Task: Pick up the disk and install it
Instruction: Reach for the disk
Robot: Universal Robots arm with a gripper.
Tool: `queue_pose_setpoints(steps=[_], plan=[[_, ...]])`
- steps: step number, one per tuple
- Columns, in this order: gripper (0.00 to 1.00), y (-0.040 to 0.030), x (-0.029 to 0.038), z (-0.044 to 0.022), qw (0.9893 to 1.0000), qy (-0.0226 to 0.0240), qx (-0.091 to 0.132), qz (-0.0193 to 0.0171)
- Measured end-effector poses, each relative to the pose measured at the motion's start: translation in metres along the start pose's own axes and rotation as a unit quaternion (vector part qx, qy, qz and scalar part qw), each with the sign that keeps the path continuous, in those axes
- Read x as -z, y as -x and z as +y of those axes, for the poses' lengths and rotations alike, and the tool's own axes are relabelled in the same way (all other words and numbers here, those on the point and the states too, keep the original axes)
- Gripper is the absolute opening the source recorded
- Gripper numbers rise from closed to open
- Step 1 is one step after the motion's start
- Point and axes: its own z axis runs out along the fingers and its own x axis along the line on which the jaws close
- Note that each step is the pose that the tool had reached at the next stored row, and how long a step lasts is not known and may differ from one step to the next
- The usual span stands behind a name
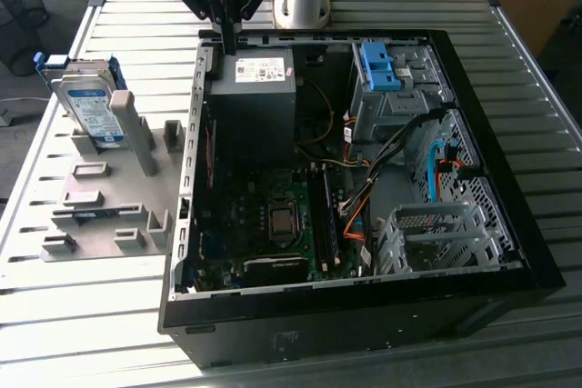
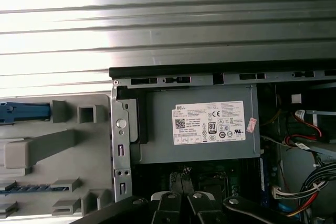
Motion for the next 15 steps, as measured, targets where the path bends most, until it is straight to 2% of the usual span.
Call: queue_pose_setpoints(steps=[15], plan=[[0.11, -0.0081, -0.0002, -0.0005, 1.0000, 0.0000, 0.000, 0.0000]])
